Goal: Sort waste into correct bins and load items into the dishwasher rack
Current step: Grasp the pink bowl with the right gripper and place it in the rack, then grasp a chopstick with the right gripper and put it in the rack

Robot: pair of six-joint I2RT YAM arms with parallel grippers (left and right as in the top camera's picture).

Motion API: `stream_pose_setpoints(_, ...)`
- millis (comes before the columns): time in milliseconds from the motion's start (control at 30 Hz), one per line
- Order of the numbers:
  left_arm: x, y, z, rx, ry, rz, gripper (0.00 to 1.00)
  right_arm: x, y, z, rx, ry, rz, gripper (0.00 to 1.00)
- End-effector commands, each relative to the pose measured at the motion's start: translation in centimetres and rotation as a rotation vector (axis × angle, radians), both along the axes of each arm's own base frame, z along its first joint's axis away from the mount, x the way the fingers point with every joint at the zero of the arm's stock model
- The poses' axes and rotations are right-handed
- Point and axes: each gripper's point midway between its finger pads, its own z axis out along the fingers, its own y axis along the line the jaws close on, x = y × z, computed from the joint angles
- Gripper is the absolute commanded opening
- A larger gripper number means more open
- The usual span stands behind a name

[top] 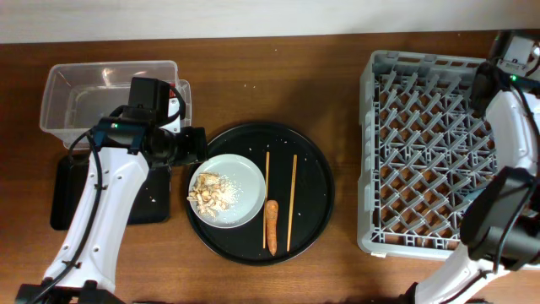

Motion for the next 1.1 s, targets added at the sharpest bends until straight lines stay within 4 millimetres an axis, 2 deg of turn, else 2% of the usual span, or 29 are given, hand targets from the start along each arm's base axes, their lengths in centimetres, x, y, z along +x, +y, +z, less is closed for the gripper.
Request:
stream_pose_setpoints(0, 0.0, 0.1, 0.8, -0.002, -0.021, -0.007, 0.84, 0.5, -0.1, -1.9, 0.024, 0.018, 0.006, 0.04)
stream_pose_setpoints(33, 0.0, 0.1, 0.8, -0.002, -0.020, -0.007, 0.83, 1.2, 0.6, -3.2, 0.068, 0.021, 0.046, 0.04)
stream_pose_setpoints(100, -0.2, 0.1, 0.7, 0.000, -0.010, -0.007, 0.83, 1.3, 1.5, -4.1, 0.077, 0.010, 0.050, 0.04)
stream_pose_setpoints(267, -0.3, 0.1, 0.6, 0.000, -0.006, -0.007, 0.83, 1.2, 3.7, -7.9, 0.154, 0.079, 0.111, 0.04)
stream_pose_setpoints(367, -0.4, 0.2, 0.6, 0.001, -0.004, -0.007, 0.83, 1.0, 4.8, -8.4, 0.168, 0.100, 0.118, 0.04)
stream_pose_setpoints(533, -0.4, 0.2, 0.6, 0.001, -0.002, -0.007, 0.83, -1.5, 6.2, -9.5, 0.219, 0.099, 0.040, 0.04)
stream_pose_setpoints(633, -0.4, 0.2, 0.6, 0.001, -0.003, -0.007, 0.83, -2.1, 7.5, -10.0, 0.330, 0.099, 0.060, 0.37)
stream_pose_setpoints(667, -0.4, 0.2, 0.6, 0.001, -0.002, -0.007, 0.83, -2.2, 7.8, -9.6, 0.346, 0.086, 0.067, 0.41)
stream_pose_setpoints(800, -0.4, 0.2, 0.6, 0.001, -0.003, -0.007, 0.84, -2.1, 10.2, -5.3, 0.479, -0.066, 0.174, 0.64)
stream_pose_setpoints(833, -0.4, 0.2, 0.6, 0.001, -0.003, -0.007, 0.93, -1.3, 12.6, -4.0, 0.582, -0.086, 0.307, 0.69)
stream_pose_setpoints(867, -0.4, 0.2, 0.6, 0.001, -0.003, -0.007, 0.95, -0.6, 15.1, -3.3, 0.674, -0.103, 0.424, 0.71)
stream_pose_setpoints(933, -0.4, 0.2, 0.6, 0.001, -0.003, -0.007, 0.97, 0.3, 22.6, -2.1, 0.904, -0.154, 0.653, 0.73)
stream_pose_setpoints(967, -0.4, 0.2, 0.6, 0.001, -0.003, -0.007, 0.99, 0.3, 25.3, -2.1, 0.978, -0.143, 0.716, 0.73)
stream_pose_setpoints(1000, -0.4, 0.2, 0.6, 0.001, -0.003, -0.007, 0.99, -0.2, 29.8, -2.7, 1.084, -0.087, 0.801, 0.73)
stream_pose_setpoints(1067, -0.6, 0.3, 0.5, 0.010, 0.004, -0.004, 0.99, -1.7, 35.3, -4.2, 1.181, 0.014, 0.821, 0.74)
